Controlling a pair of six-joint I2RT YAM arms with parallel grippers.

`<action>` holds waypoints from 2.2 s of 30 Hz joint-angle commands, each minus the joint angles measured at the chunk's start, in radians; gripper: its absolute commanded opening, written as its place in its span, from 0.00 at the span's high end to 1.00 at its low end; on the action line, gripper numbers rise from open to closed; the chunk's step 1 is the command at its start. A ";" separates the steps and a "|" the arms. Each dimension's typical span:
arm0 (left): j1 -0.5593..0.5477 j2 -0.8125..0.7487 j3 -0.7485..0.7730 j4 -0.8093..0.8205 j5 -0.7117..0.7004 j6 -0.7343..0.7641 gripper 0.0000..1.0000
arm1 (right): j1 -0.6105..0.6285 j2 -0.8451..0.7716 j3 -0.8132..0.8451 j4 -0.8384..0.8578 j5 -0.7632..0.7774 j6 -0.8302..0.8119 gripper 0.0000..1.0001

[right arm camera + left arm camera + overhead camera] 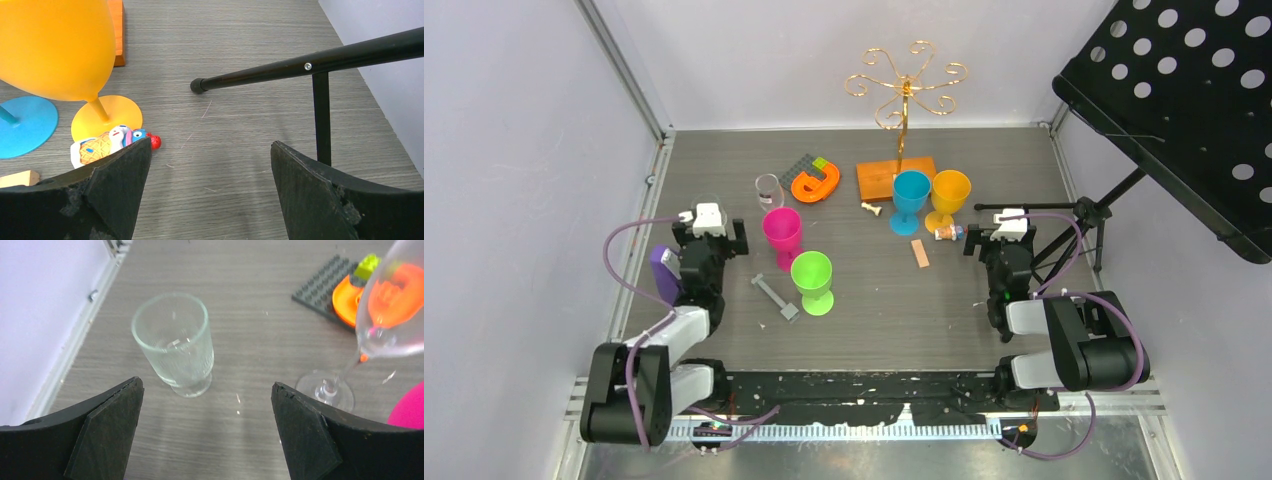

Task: Place the wine glass upside down on the wine glass rack
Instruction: Move the wine rack to the center of the board.

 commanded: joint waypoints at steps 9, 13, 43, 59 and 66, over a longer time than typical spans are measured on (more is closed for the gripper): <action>0.000 -0.216 0.190 -0.316 -0.005 -0.097 0.01 | -0.001 -0.004 0.029 0.059 0.018 0.013 0.05; -0.005 -0.277 0.257 -0.446 0.003 -0.109 0.01 | 0.000 -0.004 0.029 0.061 0.018 0.013 0.05; -0.003 -0.473 0.508 -0.825 -0.172 -0.155 0.01 | -0.007 -0.111 0.115 -0.168 -0.005 0.016 0.05; -0.025 -0.484 0.546 -0.873 -0.183 -0.182 0.01 | -0.007 -0.440 0.293 -0.715 0.049 0.255 0.05; -0.031 -0.481 0.581 -0.916 -0.147 -0.192 0.01 | -0.007 -0.442 0.528 -1.118 0.040 0.384 0.05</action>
